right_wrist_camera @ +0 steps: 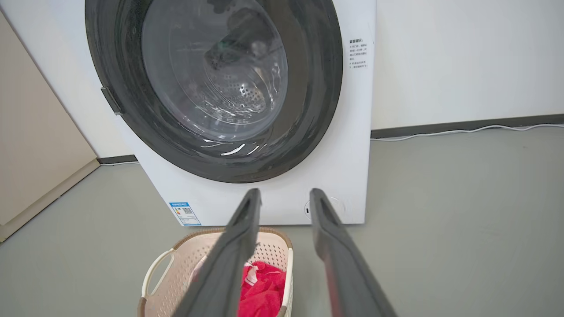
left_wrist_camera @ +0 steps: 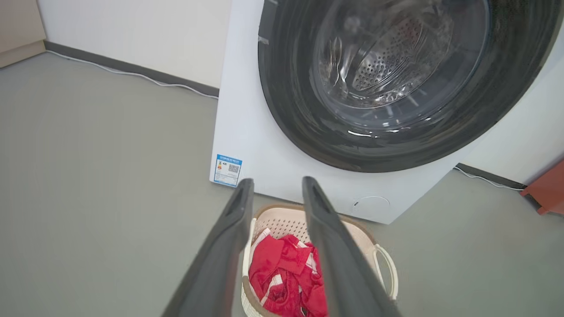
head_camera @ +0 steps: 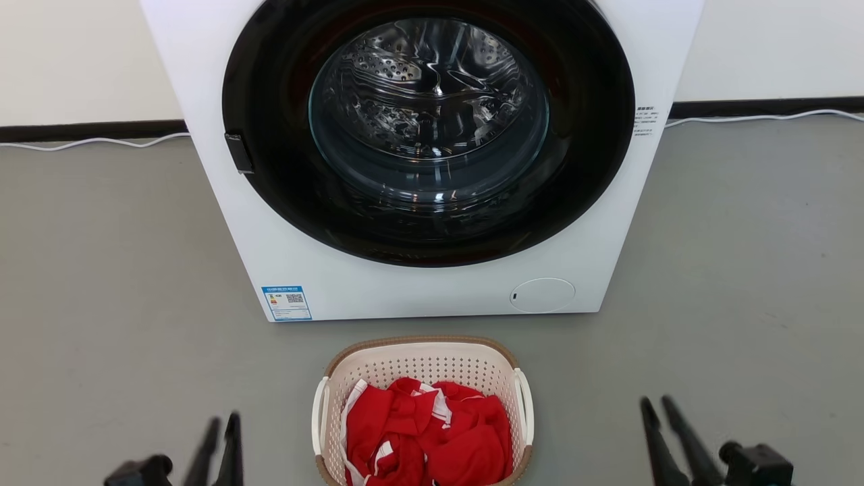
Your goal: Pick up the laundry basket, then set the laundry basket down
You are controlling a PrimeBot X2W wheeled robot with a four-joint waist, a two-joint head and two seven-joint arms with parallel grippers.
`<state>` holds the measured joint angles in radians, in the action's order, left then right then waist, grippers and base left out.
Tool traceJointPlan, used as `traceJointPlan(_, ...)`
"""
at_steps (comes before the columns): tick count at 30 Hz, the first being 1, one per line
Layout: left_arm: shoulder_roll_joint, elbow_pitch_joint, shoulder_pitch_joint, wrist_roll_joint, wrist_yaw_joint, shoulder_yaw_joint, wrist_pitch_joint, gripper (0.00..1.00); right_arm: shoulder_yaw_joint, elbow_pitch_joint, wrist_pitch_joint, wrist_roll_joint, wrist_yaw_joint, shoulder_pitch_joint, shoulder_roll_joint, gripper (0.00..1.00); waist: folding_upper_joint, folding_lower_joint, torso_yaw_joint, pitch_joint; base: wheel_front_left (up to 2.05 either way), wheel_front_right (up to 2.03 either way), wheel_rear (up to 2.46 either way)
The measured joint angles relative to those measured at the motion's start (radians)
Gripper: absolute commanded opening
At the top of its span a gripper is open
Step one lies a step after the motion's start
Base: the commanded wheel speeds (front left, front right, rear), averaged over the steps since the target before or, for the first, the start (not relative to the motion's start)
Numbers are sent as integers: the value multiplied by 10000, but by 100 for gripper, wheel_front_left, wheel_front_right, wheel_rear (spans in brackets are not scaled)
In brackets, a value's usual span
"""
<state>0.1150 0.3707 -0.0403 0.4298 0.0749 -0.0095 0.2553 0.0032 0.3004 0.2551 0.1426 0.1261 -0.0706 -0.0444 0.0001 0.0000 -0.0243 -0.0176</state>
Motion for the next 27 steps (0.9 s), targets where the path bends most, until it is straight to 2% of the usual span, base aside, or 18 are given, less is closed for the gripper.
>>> traceJointPlan(4,-184,337,-242,94,0,-12,-94,0,6,309,-27,138,0,-233,13,0,0,0,4,3,0,0,0)
traceJointPlan(27,-232,136,-175,2194,44,107,-717,0,-146,249,-648,2846,-2,-89,12,0,0,3,48,42,0,0,0)
